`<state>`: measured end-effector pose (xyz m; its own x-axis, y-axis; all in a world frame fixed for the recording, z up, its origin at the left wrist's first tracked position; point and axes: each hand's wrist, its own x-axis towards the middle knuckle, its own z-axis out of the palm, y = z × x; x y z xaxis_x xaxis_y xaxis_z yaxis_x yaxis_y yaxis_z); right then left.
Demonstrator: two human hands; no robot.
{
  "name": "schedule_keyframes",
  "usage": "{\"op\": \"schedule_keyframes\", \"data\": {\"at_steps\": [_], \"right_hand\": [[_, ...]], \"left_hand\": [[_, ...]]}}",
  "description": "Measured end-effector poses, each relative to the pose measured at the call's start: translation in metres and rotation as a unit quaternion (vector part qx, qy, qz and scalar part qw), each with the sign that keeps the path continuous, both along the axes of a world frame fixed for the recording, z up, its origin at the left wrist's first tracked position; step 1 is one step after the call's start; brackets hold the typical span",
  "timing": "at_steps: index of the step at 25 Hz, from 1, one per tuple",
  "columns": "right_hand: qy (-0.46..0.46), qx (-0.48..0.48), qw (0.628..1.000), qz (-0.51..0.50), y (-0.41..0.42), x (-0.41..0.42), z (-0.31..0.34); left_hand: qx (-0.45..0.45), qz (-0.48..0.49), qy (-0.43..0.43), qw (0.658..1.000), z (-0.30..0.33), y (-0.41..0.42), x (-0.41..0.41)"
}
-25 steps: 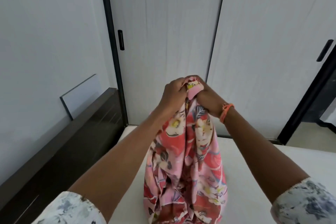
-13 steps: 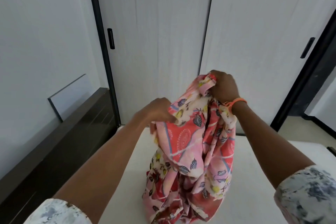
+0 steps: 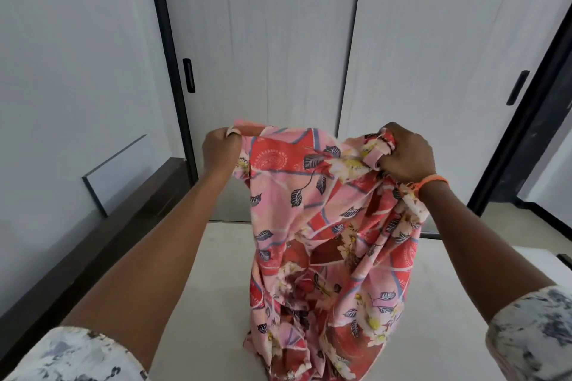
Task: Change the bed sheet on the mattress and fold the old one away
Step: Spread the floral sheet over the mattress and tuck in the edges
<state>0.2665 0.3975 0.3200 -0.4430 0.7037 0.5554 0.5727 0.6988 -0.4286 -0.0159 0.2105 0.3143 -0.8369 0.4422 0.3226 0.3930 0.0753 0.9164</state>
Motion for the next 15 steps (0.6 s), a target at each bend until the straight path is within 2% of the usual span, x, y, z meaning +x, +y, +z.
{"op": "schedule_keyframes", "data": {"at_steps": [2, 3, 5, 6, 8, 11, 13, 15], "right_hand": [[-0.022, -0.048, 0.997, 0.049, -0.009, -0.008, -0.001], [-0.007, -0.081, 0.991, 0.109, -0.016, -0.016, -0.001], [0.053, -0.151, 0.950, 0.268, -0.036, -0.037, 0.000], [0.063, -0.174, 0.928, 0.323, -0.046, -0.047, 0.002], [0.048, -0.188, 0.911, 0.365, -0.062, -0.059, 0.010], [0.055, -0.106, 0.948, 0.293, -0.065, -0.062, 0.015], [0.078, -0.022, 0.978, 0.194, -0.050, -0.058, 0.012], [0.105, 0.020, 0.991, 0.085, -0.033, -0.054, 0.015]], "left_hand": [[0.055, -0.072, 0.052, 0.994, 0.012, -0.002, 0.025], [0.050, -0.115, 0.106, 0.986, 0.019, 0.002, 0.041], [-0.005, -0.188, 0.218, 0.958, 0.031, 0.012, 0.074], [-0.029, -0.212, 0.248, 0.945, 0.038, 0.018, 0.088], [-0.050, -0.230, 0.261, 0.936, 0.047, 0.025, 0.097], [-0.121, -0.217, 0.244, 0.937, 0.050, 0.024, 0.078], [-0.211, -0.227, 0.256, 0.916, 0.045, 0.015, 0.063], [-0.326, -0.241, 0.255, 0.878, 0.027, 0.010, 0.048]]}}
